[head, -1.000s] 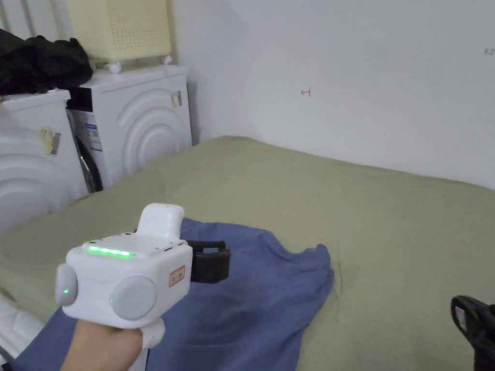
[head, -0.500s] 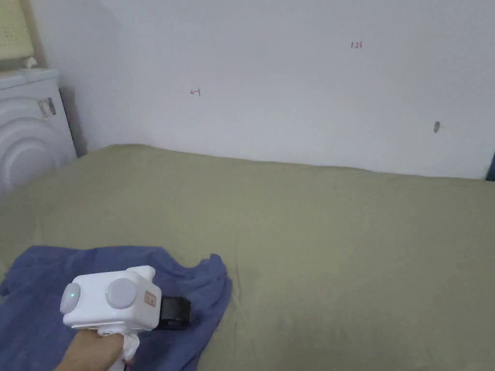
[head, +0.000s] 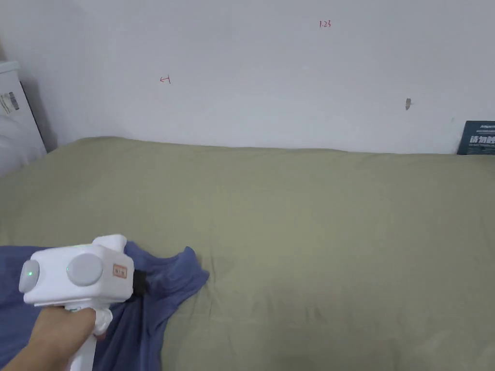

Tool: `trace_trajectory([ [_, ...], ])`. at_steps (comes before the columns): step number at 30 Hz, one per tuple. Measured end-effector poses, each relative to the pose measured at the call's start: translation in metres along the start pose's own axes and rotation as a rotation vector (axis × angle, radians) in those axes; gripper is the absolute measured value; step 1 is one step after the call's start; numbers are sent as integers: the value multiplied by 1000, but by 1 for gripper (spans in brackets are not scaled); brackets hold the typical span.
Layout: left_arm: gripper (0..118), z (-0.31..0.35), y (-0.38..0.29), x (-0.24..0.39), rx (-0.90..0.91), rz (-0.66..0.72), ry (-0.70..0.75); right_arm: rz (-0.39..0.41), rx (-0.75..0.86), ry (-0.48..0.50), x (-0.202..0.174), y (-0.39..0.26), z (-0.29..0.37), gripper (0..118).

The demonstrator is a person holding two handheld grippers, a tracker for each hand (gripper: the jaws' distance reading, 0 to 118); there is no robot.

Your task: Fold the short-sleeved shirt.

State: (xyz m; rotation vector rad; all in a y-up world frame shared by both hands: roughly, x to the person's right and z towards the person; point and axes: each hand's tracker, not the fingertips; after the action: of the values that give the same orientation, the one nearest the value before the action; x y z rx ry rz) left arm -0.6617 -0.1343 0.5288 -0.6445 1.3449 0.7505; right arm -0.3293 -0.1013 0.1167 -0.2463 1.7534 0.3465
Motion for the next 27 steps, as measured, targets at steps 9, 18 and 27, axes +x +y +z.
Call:
trace_trajectory([
  [9, 1, 57, 37, 113, 149, -147, -217, -66, 60, -67, 21, 3, 40, 0],
  [18, 1, 93, 43, 311, 157, -480, -550, -93, 69, -234, 49, 9, 83, 0],
  [27, 1, 49, -50, 472, -30, -627, -755, -166, -42, -379, 75, -11, 109, 0],
])
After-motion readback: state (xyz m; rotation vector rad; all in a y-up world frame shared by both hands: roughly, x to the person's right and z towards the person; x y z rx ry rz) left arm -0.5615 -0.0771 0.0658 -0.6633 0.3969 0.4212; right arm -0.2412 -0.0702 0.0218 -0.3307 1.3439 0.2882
